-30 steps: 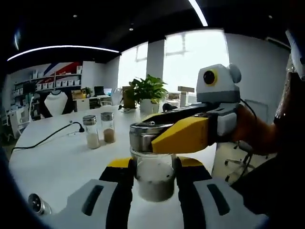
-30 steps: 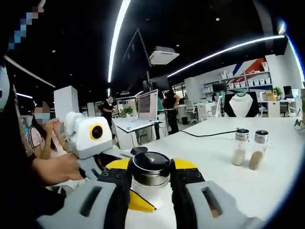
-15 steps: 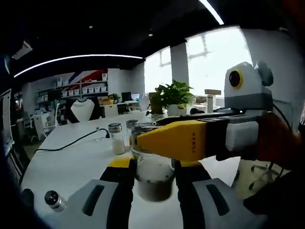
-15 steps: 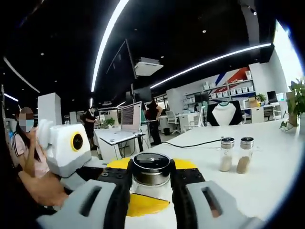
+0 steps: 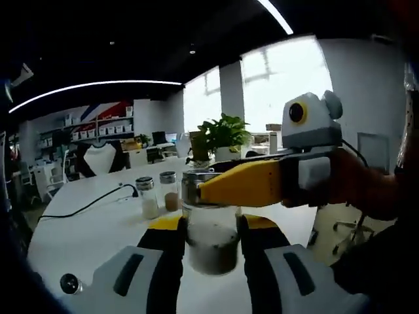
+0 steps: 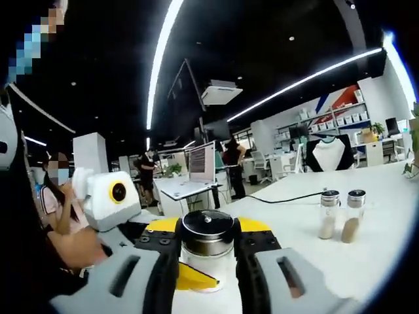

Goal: Rotate the seasoning bottle until the label or dispensing opening points toward the visible target arrow and the bottle remains upright within the marked orientation range

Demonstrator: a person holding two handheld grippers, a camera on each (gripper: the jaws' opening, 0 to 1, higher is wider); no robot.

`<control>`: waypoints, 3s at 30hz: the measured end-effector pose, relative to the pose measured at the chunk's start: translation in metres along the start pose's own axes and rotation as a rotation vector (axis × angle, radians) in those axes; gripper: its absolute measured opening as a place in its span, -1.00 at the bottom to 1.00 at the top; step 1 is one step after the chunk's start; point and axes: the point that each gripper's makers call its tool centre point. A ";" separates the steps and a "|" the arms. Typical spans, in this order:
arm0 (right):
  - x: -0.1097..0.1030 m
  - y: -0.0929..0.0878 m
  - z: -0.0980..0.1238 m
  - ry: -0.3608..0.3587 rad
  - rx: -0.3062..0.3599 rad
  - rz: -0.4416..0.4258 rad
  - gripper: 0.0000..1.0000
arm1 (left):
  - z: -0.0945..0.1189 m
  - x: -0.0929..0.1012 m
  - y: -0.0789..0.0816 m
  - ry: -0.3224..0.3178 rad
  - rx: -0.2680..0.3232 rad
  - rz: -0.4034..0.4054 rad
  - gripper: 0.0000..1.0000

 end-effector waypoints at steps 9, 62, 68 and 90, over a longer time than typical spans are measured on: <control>-0.014 0.013 0.003 0.156 0.021 0.082 -0.44 | 0.001 0.013 0.009 -0.141 0.022 0.025 -0.29; 0.010 0.011 -0.013 -0.172 -0.014 0.124 -0.41 | -0.004 -0.020 0.017 0.344 0.045 -0.151 -0.27; 0.010 0.011 -0.014 -0.203 -0.040 0.139 -0.41 | -0.002 -0.021 0.017 0.363 0.044 -0.171 -0.27; -0.003 0.014 0.017 0.262 0.010 0.191 -0.42 | -0.006 0.017 0.012 -0.003 0.016 -0.087 -0.32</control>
Point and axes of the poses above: the point that each gripper's makers call its tool centre point, and the gripper's own axes: z roughly backward along the fingers, x roughly to its right, y roughly out of its top, and after that the axes turned 13 degrees about z, right-handed
